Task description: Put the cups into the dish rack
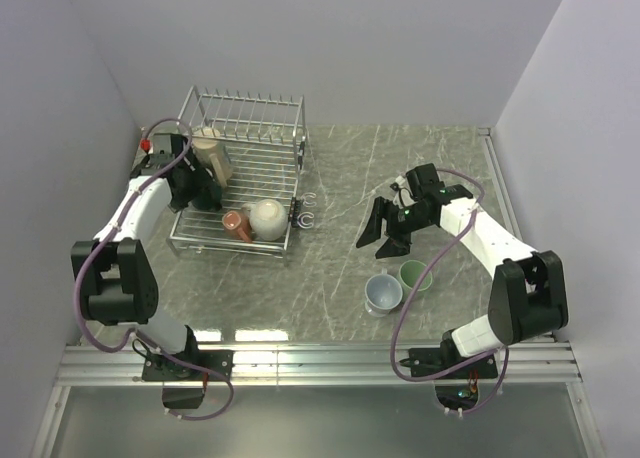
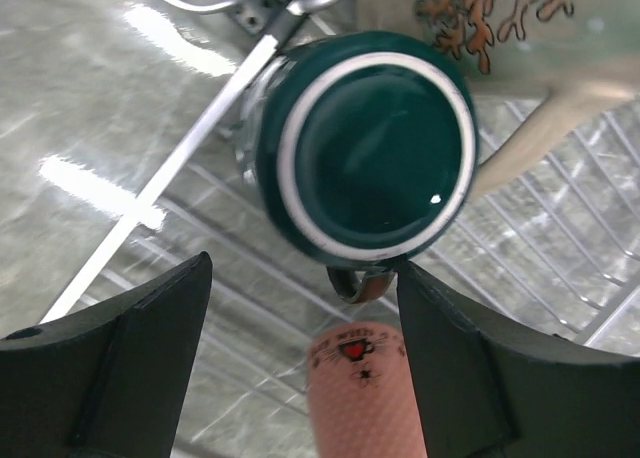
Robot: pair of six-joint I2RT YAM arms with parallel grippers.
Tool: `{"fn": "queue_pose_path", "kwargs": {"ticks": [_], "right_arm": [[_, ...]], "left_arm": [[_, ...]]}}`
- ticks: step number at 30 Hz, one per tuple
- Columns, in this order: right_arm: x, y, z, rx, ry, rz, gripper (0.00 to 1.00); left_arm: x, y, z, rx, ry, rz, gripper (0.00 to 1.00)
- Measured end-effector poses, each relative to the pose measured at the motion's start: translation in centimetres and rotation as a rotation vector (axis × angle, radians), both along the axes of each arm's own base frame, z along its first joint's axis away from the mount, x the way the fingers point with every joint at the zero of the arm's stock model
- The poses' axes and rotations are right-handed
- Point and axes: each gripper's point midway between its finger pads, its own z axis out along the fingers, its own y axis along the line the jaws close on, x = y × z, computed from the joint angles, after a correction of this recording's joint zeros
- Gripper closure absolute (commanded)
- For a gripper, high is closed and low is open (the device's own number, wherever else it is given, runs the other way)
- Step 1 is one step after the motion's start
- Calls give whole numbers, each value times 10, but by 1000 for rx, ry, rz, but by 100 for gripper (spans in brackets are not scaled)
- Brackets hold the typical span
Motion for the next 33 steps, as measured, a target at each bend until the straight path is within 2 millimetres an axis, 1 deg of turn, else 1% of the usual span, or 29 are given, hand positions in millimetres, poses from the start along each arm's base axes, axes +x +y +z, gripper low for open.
{"fn": "queue_pose_path", "kwargs": {"ticks": [4, 9, 11, 18, 19, 21, 24, 27, 32, 33], "right_arm": [[0, 0, -3, -6, 11, -1, 28], [0, -1, -6, -13, 23, -3, 28], [1, -1, -6, -13, 23, -3, 28], [8, -1, 1, -24, -9, -6, 28], [9, -2, 1, -28, -14, -5, 28], [10, -3, 1, -35, -19, -5, 27], [10, -5, -1, -48, -20, -5, 27], [10, -8, -3, -70, -24, -5, 27], [8, -15, -2, -108, -49, -15, 27], [7, -17, -2, -117, -59, -19, 27]], "left_arm": [[8, -7, -5, -28, -7, -24, 23], [7, -11, -19, -48, 27, -37, 23], [6, -13, -22, -53, 33, -41, 23], [5, -13, -22, -54, 38, -41, 18], [3, -12, -19, -54, 36, -40, 17], [1, -12, -10, -55, 20, -39, 15], [-5, -13, 12, -58, -26, -43, 13], [-9, -15, 41, -61, -80, -50, 12], [-11, -16, 99, -61, -198, -60, 12], [-13, -17, 107, -61, -216, -62, 12]]}}
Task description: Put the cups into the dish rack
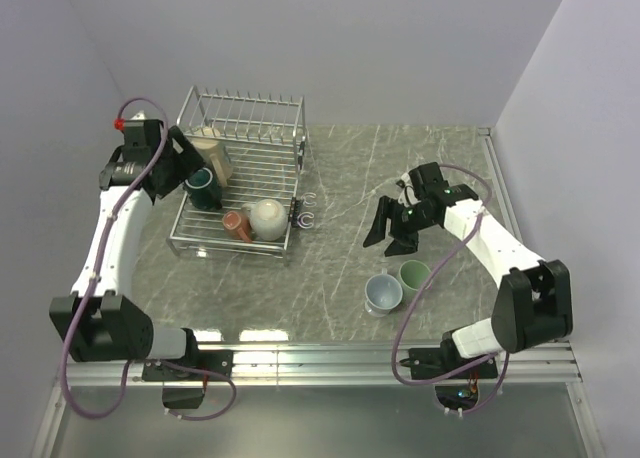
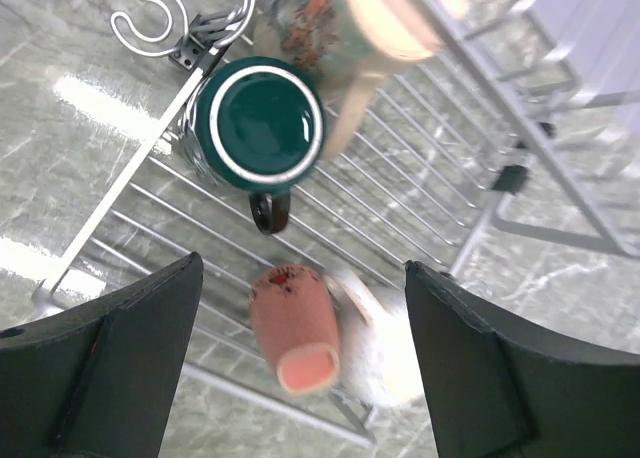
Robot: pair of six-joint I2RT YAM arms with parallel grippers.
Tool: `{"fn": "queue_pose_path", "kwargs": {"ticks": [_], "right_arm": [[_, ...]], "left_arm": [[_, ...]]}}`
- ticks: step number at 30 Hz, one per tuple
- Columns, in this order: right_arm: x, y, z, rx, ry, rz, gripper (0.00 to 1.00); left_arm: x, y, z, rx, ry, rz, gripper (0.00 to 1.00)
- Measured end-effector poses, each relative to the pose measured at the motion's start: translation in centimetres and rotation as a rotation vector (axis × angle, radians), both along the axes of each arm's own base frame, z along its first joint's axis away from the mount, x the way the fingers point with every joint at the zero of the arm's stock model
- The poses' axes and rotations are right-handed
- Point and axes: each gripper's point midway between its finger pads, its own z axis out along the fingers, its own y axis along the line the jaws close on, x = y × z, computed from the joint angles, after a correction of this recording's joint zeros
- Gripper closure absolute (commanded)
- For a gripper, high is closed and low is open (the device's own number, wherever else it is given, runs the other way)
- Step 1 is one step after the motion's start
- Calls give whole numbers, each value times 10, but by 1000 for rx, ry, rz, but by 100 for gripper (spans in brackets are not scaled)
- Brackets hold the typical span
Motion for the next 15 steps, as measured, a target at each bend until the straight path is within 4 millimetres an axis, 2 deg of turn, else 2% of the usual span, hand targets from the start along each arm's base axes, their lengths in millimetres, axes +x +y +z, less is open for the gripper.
{"fn": "queue_pose_path", "kwargs": {"ticks": [3, 7, 15], "right_arm": [[-8, -7, -1, -29, -19, -11, 27], [-13, -18, 2, -80, -45, -34, 27], [-14, -45, 16, -212, -122, -90, 27]], "left_arm": [[-13, -1, 18, -4, -36, -2, 13], [-28, -3, 29, -6, -58, -3, 13], [-50, -4, 7, -15, 13, 2, 13]]}}
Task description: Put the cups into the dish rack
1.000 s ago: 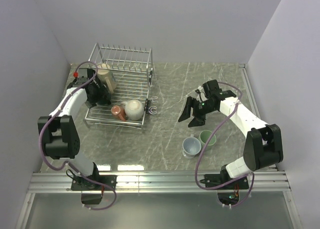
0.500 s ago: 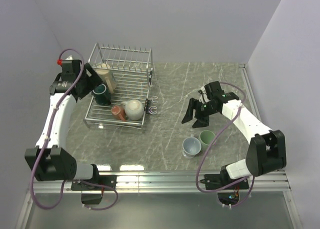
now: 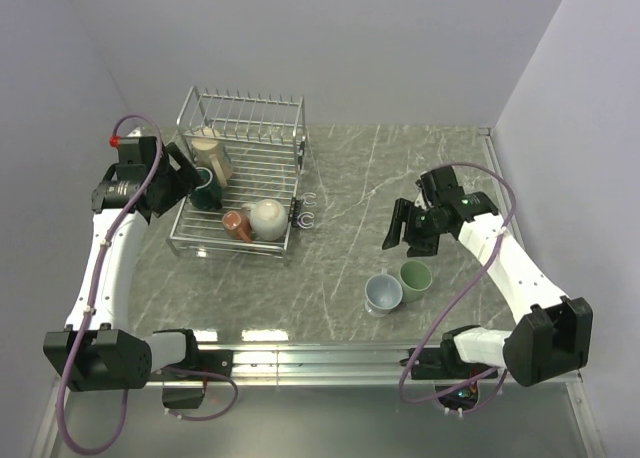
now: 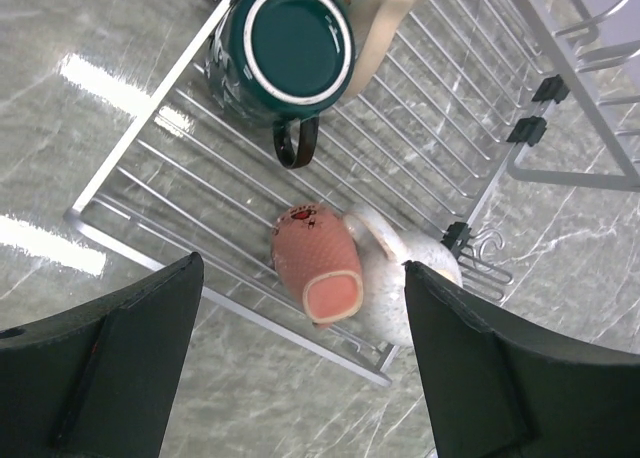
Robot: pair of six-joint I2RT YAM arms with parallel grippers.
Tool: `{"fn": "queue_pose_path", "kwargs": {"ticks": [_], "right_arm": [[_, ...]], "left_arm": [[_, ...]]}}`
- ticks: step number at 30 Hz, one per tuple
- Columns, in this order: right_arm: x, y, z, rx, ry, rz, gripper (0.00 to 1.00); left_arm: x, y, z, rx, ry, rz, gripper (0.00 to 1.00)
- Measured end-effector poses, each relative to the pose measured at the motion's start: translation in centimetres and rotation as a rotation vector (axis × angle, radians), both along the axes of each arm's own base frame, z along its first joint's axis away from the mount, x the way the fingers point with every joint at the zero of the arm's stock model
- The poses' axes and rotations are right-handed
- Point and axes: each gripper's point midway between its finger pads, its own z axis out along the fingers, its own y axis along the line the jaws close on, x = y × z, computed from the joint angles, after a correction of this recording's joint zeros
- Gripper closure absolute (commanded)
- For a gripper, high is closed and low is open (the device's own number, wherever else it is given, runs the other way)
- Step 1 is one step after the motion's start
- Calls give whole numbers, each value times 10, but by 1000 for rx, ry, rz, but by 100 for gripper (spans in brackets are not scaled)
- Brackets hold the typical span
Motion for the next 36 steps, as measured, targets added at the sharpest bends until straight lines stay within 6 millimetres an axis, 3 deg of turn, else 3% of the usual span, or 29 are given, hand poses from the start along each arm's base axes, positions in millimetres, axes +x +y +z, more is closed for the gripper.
{"fn": "queue_pose_path", "kwargs": {"ticks": [7, 16, 22, 25, 26, 36], "right_arm": [[-12, -6, -2, -38, 5, -11, 27], [-38, -3, -30, -54, 84, 5, 28], [-43, 1, -47, -50, 121, 15, 62], [-35, 5, -45, -33, 86, 19, 84], [-31, 5, -45, -36, 71, 19, 100], [-25, -1, -41, -82, 61, 11, 100]], "left_arm": [[-4, 0, -4, -6, 19, 4, 13], [-5, -1, -4, -11, 24, 10, 13], [-6, -1, -4, -12, 22, 10, 14], [-8, -2, -3, -18, 20, 8, 15], [-9, -2, -3, -20, 19, 6, 15], [-12, -5, -3, -30, 26, -4, 16]]}}
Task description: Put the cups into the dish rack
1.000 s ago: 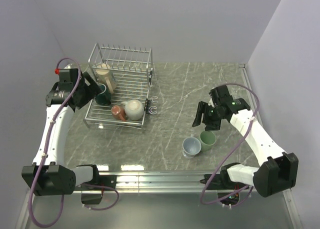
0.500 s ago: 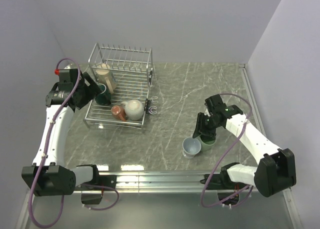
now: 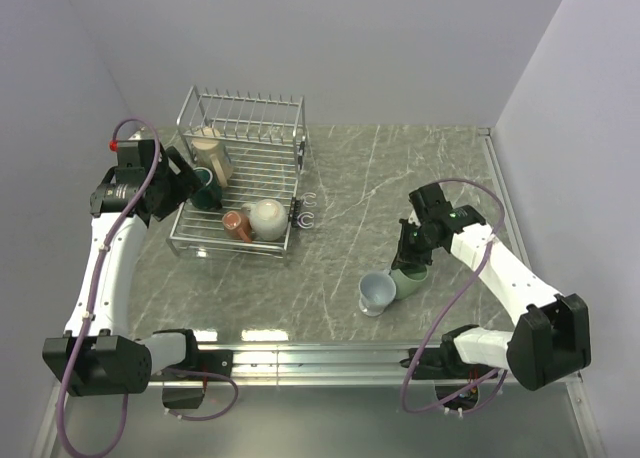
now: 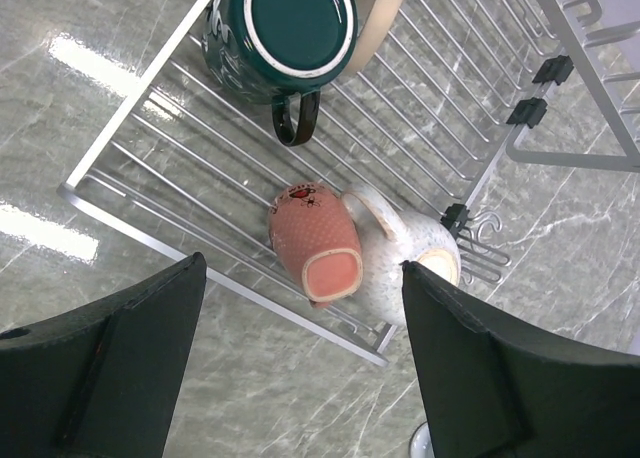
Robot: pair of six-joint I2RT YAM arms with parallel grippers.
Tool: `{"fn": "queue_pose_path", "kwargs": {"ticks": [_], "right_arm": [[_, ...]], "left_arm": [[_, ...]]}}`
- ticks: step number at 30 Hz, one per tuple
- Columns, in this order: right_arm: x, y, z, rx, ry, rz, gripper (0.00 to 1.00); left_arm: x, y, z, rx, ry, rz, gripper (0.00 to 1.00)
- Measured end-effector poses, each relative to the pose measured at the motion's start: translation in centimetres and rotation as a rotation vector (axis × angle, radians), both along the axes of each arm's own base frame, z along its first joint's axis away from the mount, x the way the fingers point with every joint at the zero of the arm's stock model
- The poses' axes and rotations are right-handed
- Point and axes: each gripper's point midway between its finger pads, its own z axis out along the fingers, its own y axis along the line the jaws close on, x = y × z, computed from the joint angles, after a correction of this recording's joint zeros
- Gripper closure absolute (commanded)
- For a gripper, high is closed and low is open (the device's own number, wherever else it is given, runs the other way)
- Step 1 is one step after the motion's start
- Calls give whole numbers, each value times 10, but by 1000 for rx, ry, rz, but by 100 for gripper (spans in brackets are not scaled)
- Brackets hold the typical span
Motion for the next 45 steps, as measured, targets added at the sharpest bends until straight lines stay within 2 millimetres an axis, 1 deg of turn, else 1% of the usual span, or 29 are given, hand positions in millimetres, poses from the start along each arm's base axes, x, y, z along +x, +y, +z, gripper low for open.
{"fn": "queue_pose_path", "kwargs": {"ticks": [8, 12, 14, 15, 17, 18, 20, 22, 23, 24, 26, 29, 32, 35, 38, 42, 45], "right_arm": [[-2, -3, 7, -16, 10, 11, 100], [1, -5, 16, -31, -6, 9, 100], [5, -7, 28, -44, -27, 6, 100], [10, -7, 39, -45, -50, 4, 100], [23, -4, 66, -38, -106, 5, 100], [33, 0, 84, -21, -150, 9, 100], [52, 13, 123, 43, -243, 30, 100], [64, 32, 157, 143, -319, 67, 100], [67, 43, 173, 205, -350, 90, 100], [69, 53, 184, 260, -367, 110, 100], [68, 78, 207, 423, -385, 144, 100], [69, 110, 233, 670, -395, 185, 100], [70, 133, 245, 897, -351, 181, 100], [70, 146, 258, 1053, -286, 171, 100], [71, 157, 282, 1183, -268, 193, 100], [58, 172, 311, 1304, -257, 263, 100], [46, 181, 321, 1351, -239, 304, 100]], "left_arm": [[-1, -1, -1, -3, 4, -2, 16], [-1, -1, 1, -4, 0, -5, 13], [-2, -3, 3, -11, -7, -11, 12], [-3, -5, 5, -21, -14, -22, 10], [-3, -13, 10, -51, -37, -54, 9], [-2, -20, 14, -74, -57, -81, 1], [-2, -32, 19, -122, -87, -127, 1], [-2, -44, 23, -175, -113, -174, 1], [-3, -49, 25, -197, -121, -194, 0], [-2, -55, 28, -226, -136, -217, 1], [-2, -68, 37, -289, -172, -267, 0], [-4, -91, 54, -416, -266, -348, 1], [-17, -114, 68, -564, -354, -432, 1], [-29, -130, 77, -667, -400, -491, 1], [-39, -147, 85, -749, -430, -556, 1], [-50, -164, 89, -828, -446, -614, 1], [-60, -170, 92, -896, -483, -635, 1]]}}
